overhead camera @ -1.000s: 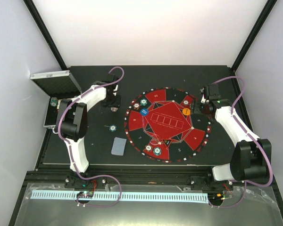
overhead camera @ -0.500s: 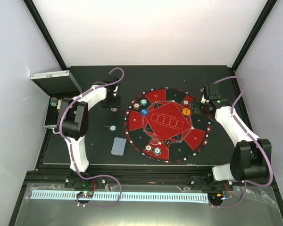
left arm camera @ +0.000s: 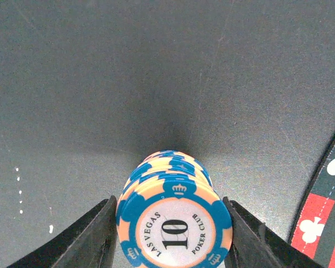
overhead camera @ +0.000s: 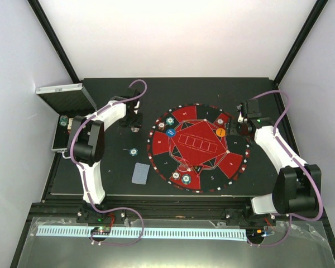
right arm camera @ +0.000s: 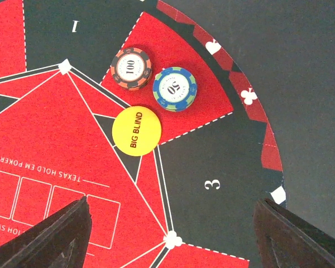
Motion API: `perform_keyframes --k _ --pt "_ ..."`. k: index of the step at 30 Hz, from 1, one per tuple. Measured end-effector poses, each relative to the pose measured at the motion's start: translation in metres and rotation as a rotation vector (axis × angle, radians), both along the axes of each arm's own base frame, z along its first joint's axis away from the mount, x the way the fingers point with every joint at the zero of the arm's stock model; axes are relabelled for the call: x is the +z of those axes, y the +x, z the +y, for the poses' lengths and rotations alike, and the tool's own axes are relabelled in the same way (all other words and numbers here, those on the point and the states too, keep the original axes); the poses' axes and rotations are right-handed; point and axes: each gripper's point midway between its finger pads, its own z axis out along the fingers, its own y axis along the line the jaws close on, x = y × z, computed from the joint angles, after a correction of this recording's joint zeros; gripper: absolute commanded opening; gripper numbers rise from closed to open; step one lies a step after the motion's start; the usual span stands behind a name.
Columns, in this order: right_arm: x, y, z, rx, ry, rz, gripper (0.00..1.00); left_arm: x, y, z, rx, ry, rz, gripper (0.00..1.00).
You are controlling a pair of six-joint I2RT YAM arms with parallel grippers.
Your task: Distribute texas hold em gaming equipment
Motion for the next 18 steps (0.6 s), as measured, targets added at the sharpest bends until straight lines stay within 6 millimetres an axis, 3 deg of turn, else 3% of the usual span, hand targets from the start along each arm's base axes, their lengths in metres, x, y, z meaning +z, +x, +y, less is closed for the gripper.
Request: perform_keyframes --k 8,18 --pt "-0.0014 -0.0001 0.0000 0.005 -0.004 0.004 0.80 0.0005 0.0006 -0.0001 -0.001 0.000 -0.002 0.41" --pt "-0.0015 -0.0003 0.0000 0.006 -0.004 0.005 0.80 0.0056 0.0012 0.0003 -0.002 0.001 -0.014 0.40"
